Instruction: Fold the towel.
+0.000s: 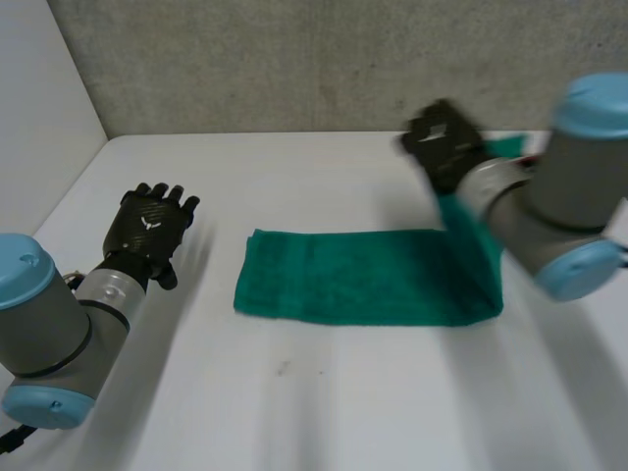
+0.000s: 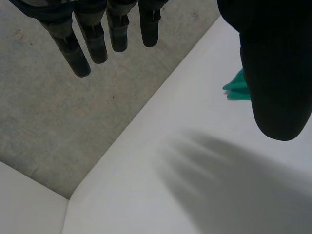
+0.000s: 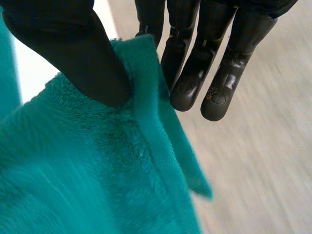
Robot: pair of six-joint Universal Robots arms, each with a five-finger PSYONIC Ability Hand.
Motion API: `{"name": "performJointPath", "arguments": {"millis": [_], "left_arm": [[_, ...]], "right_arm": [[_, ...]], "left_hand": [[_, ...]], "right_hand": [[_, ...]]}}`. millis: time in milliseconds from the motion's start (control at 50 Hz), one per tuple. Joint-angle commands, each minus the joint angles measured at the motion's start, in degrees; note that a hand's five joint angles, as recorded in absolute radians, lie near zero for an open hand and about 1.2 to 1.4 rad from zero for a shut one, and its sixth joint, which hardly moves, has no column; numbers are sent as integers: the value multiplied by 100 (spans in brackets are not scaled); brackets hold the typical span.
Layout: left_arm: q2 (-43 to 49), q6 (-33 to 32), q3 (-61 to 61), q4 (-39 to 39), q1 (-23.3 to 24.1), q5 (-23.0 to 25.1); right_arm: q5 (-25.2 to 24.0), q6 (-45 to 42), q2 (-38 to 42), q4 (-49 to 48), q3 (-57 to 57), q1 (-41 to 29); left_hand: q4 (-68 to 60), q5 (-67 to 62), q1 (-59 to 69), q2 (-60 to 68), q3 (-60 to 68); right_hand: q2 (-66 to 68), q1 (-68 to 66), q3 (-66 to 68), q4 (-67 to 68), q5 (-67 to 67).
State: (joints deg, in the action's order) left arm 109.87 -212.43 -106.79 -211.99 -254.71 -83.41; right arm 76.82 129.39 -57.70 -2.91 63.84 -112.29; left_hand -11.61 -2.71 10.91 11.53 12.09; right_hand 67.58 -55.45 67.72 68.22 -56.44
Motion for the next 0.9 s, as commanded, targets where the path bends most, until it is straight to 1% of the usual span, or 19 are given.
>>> {"name": "performJointPath", "arguments": {"millis": [20,100,120,180,200,220,240,260,280,320,360,400,440,520,600,700,760,840,900], "left_arm": [[-18,0,0,8,-17,0],[-18,9,0,8,-8,9],[-18,18,0,8,9,18],[-18,26,18,8,62,53],[-18,26,44,0,79,53],[-18,26,61,0,88,53],[-18,26,88,0,106,53],[-18,26,88,0,106,53],[-27,35,175,-18,228,62],[-27,44,290,-27,395,71],[-10,62,491,-27,684,79],[43,88,650,-27,878,88],[104,184,921,-36,1150,97],[551,622,1492,-9,1581,80],[1192,1018,2160,139,1916,62],[1923,1134,2750,658,1978,36],[2257,1143,3005,957,1978,18],[2495,1116,3103,1045,1934,-34],[2548,1090,3111,1045,1829,-323]], "right_arm": [[-773,-274,1049,-61,-504,-1602],[-870,-388,1577,-52,-654,-1928],[-801,-431,1734,-52,-697,-1990],[-704,-467,1841,-61,-724,-2008],[-555,-432,1806,-61,-741,-1999],[-441,-423,1797,-61,-742,-1964],[-300,-388,1780,-70,-733,-1920],[-116,-362,1754,-61,-733,-1911],[277,-266,1632,-52,-698,-1902],[648,-47,1386,-26,-619,-1841],[1069,574,982,53,-348,-1553],[1203,1069,753,115,-5,-1297],[1117,1787,489,220,521,-990],[792,2634,119,264,1331,-646],[457,3004,-101,256,2008,-233],[360,3022,-145,142,2554,110],[351,3014,-136,-51,2773,268],[343,3005,-136,-324,3002,409],[334,3005,-136,-517,3064,436]], "left_hand": [[161,271,-91,-153,-209],[161,271,-91,-153,-209],[161,271,-91,-153,-209],[161,271,-91,-153,-209],[161,271,-91,-153,-209],[161,271,-91,-153,-209],[161,271,-91,-153,-209],[161,271,-91,-153,-209],[161,271,-91,-153,-209],[161,271,-91,-153,-209],[161,271,-91,-153,-209],[161,271,-91,-153,-209],[161,271,-91,-153,-209],[161,271,-91,-153,-209],[161,271,-91,-153,-209],[161,271,-91,-153,-209],[161,271,-91,-153,-209],[156,267,-87,-149,-205],[140,250,-70,-132,-188]], "right_hand": [[1242,-2455,1228,1178,-1356],[1242,-2455,1228,1178,-1356],[781,-1995,768,717,-896],[-2676,1463,-2690,-2740,2562],[-4720,3506,-4734,-4784,4606],[-5523,4309,-5537,-5587,5409],[-5758,4545,-5772,-5822,5644],[-5758,4545,-5772,-5822,5644],[-5758,4545,-5772,-5822,5644],[-5758,4545,-5772,-5822,5644],[-5758,4545,-5772,-5822,5644],[-5758,4545,-5772,-5822,5644],[-5758,4545,-5772,-5822,5644],[-5758,4545,-5772,-5822,5644],[-5758,4545,-5772,-5822,5644],[-5735,4522,-5749,-5799,5621],[-4676,3462,-4690,-4740,4562],[-3347,2133,-3361,-3411,3233],[-2307,1093,-2320,-2371,2192]]}}
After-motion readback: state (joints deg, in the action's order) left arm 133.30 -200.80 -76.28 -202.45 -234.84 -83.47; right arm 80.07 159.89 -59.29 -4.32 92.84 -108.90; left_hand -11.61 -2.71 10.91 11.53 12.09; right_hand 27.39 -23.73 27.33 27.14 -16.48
